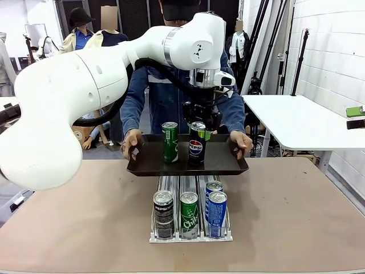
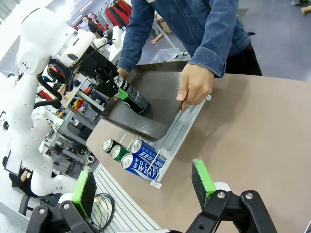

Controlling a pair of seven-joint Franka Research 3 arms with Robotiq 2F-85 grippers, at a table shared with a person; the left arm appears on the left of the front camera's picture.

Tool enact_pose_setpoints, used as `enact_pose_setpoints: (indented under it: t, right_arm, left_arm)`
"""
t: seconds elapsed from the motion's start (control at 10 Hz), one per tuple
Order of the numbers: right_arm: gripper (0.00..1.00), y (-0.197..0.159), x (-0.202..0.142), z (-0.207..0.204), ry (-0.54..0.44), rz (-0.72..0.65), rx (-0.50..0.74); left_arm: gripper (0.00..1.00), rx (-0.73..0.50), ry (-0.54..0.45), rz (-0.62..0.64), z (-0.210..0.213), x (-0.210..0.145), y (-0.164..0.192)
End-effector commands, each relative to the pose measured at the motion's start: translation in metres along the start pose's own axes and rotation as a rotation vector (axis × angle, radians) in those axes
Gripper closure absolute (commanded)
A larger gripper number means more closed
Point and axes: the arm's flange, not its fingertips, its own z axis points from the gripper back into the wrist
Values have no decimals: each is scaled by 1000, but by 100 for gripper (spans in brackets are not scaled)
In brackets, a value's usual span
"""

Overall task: Retrieve and hand over the desired beverage to the person.
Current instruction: Place the picked can on the Handle tray extended by the person.

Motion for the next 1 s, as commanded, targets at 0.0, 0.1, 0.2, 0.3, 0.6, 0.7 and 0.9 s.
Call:
enact_pose_setpoints:
  t: [0.0, 0.1, 0.2, 0.3, 0.6, 0.7, 0.9]
  right_arm:
    - [0, 0, 2, -1, -18, 7, 19]
    - [0, 0, 2, -1, -18, 7, 19]
    - [0, 0, 2, -1, -18, 7, 19]
    - [0, 0, 2, -1, -18, 7, 19]
    - [0, 0, 2, -1, -18, 7, 19]
    - [0, 0, 2, -1, -18, 7, 19]
    - [0, 0, 2, -1, -18, 7, 19]
  left_arm:
    - [25, -30, -4, 17, 16, 15, 4]
    - [5, -31, -7, 16, 16, 15, 4]
    - [0, -32, -9, 14, 16, 15, 4]
    - [0, -34, -11, 14, 16, 15, 4]
    - [0, -34, -30, 17, 23, 11, 6]
    - [0, -24, -46, 21, 30, 8, 6]
    - [0, -22, -70, 23, 38, 4, 8]
